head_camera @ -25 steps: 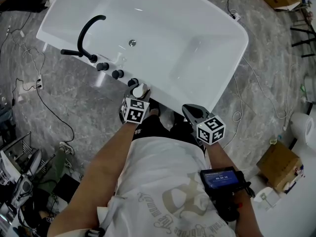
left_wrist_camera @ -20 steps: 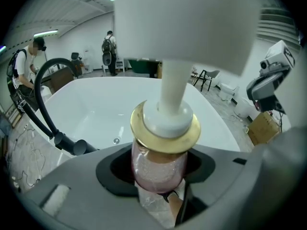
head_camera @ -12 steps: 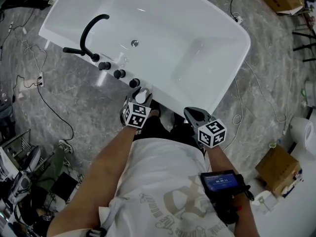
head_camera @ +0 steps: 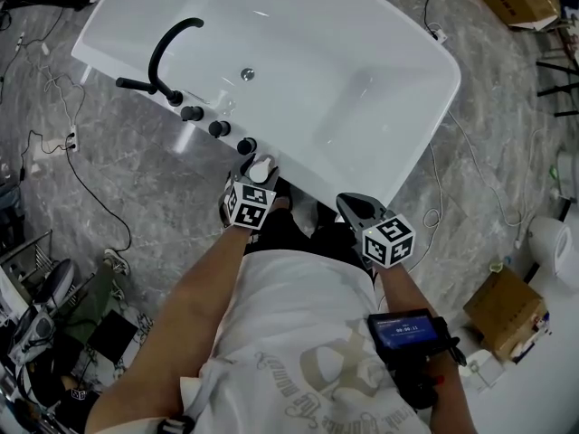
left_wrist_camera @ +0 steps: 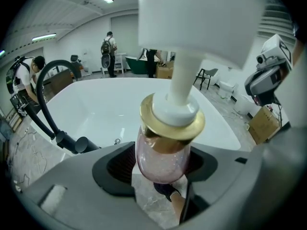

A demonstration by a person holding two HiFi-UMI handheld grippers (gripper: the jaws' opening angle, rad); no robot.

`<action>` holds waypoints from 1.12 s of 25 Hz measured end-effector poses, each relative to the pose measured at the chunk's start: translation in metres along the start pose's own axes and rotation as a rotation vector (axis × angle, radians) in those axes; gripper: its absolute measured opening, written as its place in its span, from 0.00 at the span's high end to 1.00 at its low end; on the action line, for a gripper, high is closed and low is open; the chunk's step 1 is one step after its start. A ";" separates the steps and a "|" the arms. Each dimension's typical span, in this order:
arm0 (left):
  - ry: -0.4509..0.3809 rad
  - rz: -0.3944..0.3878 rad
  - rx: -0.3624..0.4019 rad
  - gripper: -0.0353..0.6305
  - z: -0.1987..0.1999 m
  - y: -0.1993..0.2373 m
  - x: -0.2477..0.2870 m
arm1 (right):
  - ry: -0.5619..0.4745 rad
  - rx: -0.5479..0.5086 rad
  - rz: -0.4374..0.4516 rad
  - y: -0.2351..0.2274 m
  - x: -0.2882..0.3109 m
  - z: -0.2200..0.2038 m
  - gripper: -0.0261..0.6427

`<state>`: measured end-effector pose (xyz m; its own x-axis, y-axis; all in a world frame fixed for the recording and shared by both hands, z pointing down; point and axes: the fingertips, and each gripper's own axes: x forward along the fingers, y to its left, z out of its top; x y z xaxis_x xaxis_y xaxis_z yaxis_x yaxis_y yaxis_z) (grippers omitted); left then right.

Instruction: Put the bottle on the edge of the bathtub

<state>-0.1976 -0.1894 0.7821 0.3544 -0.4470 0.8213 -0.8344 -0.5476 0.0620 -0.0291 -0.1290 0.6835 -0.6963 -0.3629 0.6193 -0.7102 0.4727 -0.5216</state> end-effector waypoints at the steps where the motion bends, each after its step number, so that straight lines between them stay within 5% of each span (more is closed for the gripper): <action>1: -0.001 0.001 -0.001 0.54 0.000 0.000 -0.001 | 0.002 -0.002 0.002 0.000 0.000 0.000 0.95; 15: -0.021 -0.025 0.003 0.54 -0.008 -0.004 -0.022 | 0.026 -0.036 0.031 0.008 0.009 -0.007 0.95; 28: -0.055 -0.010 -0.175 0.63 -0.017 -0.011 -0.060 | 0.018 -0.096 0.087 0.017 0.005 -0.005 0.95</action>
<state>-0.2170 -0.1445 0.7423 0.3814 -0.4828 0.7883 -0.8898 -0.4230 0.1714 -0.0441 -0.1191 0.6804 -0.7521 -0.3029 0.5853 -0.6337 0.5764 -0.5160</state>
